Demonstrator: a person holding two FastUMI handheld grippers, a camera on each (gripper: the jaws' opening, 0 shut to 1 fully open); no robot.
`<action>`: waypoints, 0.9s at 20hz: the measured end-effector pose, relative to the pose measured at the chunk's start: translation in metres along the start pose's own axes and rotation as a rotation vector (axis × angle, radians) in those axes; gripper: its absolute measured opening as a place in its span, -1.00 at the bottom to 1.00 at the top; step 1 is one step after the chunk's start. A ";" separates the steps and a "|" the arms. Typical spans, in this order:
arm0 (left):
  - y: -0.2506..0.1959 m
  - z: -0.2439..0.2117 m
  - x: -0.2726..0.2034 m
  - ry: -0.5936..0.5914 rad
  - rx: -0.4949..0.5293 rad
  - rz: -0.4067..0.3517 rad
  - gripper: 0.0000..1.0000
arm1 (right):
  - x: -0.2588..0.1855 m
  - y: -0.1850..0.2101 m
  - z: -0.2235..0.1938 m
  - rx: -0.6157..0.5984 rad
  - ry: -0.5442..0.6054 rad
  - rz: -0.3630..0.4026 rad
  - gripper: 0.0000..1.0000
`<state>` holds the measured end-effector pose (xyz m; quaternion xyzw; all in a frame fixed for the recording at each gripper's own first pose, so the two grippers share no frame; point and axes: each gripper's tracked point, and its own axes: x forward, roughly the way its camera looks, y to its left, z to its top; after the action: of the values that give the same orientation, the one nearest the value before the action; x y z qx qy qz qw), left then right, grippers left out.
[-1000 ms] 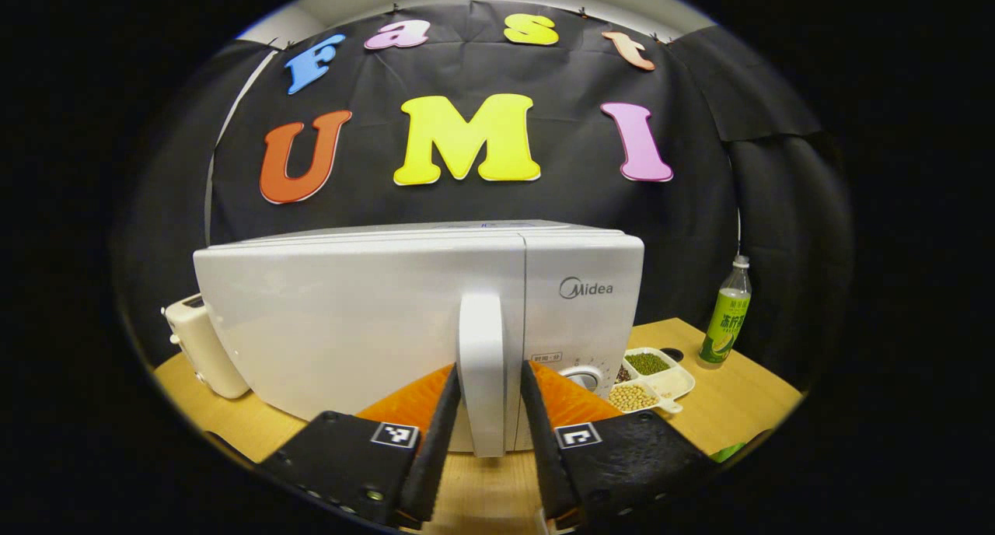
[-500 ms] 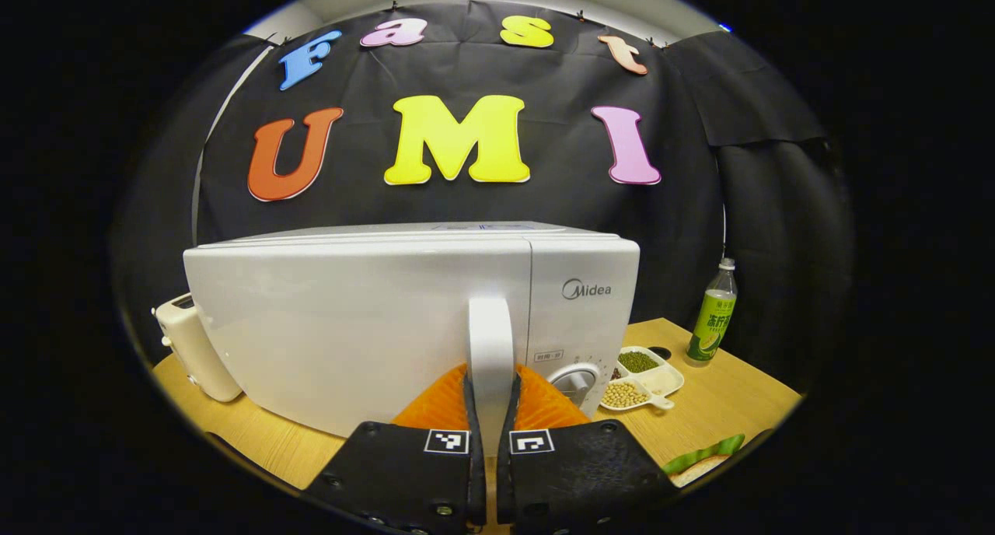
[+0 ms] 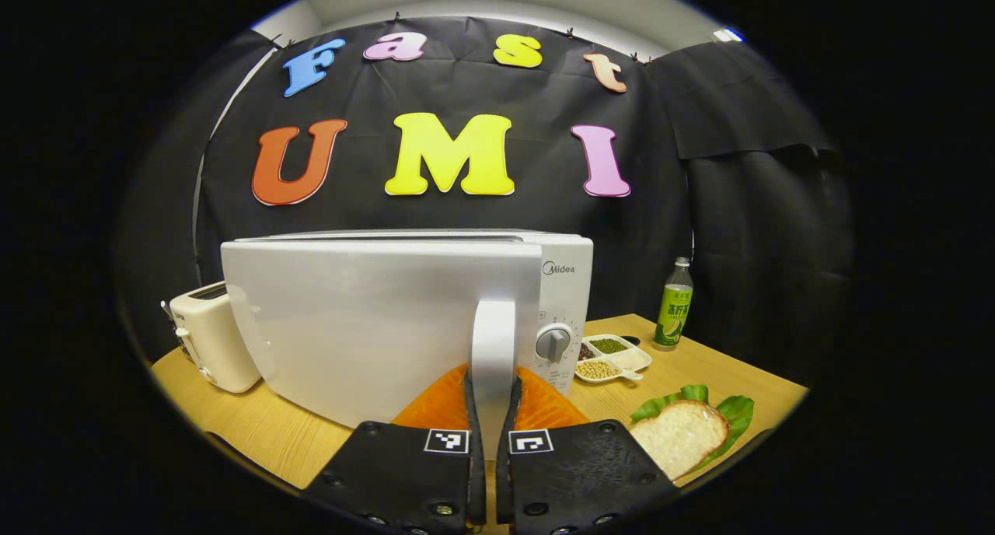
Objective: Open the microwave oven with the left hand, put the food in, and close the microwave oven.
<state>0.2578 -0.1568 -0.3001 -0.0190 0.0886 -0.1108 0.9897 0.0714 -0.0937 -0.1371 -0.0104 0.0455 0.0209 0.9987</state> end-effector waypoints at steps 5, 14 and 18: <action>0.016 -0.006 -0.050 -0.010 0.015 -0.063 -0.82 | -0.025 0.014 0.020 -0.043 -0.028 0.011 1.00; 0.094 -0.021 -0.153 -0.033 0.031 -0.038 -0.83 | -0.064 0.072 0.050 -0.070 -0.070 0.108 0.92; 0.138 -0.026 -0.185 -0.022 0.016 -0.011 -0.82 | -0.074 0.093 0.051 -0.078 -0.072 0.136 1.00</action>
<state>0.1059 0.0186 -0.3017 -0.0125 0.0769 -0.1165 0.9901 -0.0014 -0.0025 -0.0812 -0.0453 0.0092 0.0910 0.9948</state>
